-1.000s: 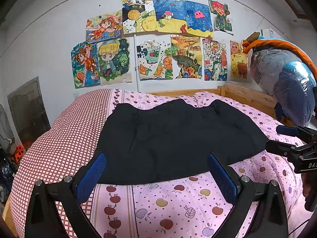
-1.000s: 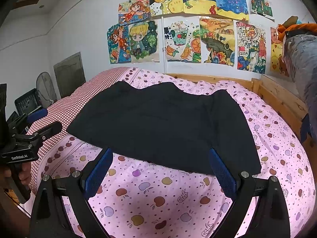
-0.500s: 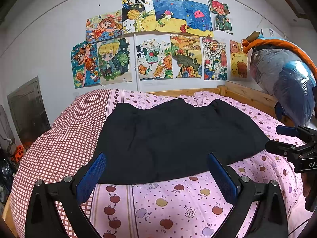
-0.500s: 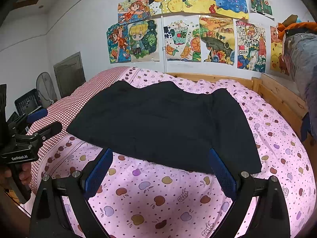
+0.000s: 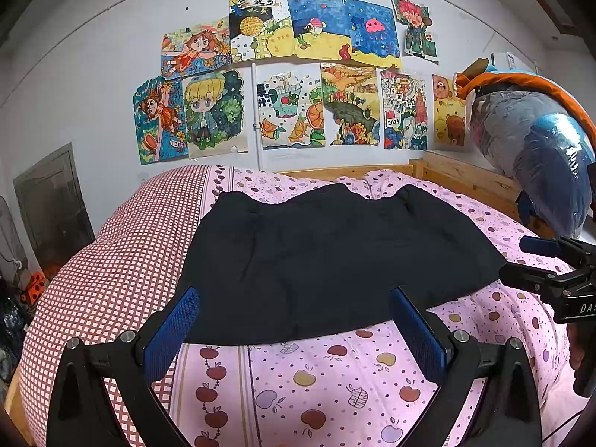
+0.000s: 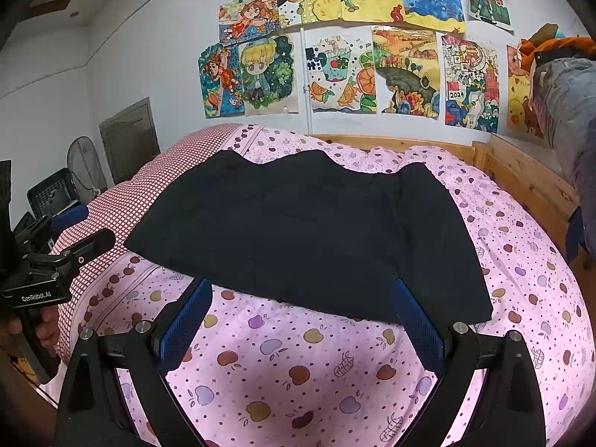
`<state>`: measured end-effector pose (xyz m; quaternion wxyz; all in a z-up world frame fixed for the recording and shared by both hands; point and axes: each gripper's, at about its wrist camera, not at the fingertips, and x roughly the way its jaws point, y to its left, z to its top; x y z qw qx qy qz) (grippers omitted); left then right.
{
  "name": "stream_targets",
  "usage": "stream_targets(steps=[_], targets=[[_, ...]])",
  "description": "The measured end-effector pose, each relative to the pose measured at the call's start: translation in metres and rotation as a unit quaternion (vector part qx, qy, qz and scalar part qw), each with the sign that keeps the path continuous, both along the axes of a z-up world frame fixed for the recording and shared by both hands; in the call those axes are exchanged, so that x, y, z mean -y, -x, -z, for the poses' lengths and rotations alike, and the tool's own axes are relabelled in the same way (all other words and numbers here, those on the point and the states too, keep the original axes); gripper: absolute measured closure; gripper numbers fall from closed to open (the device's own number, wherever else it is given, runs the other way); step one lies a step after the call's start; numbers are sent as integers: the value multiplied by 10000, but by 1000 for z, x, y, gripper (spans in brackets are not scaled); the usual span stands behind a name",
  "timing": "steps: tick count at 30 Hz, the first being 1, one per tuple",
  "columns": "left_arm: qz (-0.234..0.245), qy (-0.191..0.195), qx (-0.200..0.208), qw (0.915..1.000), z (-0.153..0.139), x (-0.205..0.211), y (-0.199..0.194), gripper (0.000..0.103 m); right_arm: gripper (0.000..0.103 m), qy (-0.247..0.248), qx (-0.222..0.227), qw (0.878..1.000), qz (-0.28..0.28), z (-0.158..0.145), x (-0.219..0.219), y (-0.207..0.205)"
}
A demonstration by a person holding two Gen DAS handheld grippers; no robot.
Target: Fold large clothes
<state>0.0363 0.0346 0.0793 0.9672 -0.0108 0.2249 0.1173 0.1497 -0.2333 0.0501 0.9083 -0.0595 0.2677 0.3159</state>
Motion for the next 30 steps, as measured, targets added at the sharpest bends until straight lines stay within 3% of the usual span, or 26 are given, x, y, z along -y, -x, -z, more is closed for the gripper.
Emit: stream_targets(steps=[30], targets=[[-118, 54, -235, 9996, 11, -2, 8, 0, 8, 27, -91, 10000, 9, 6, -1, 1]])
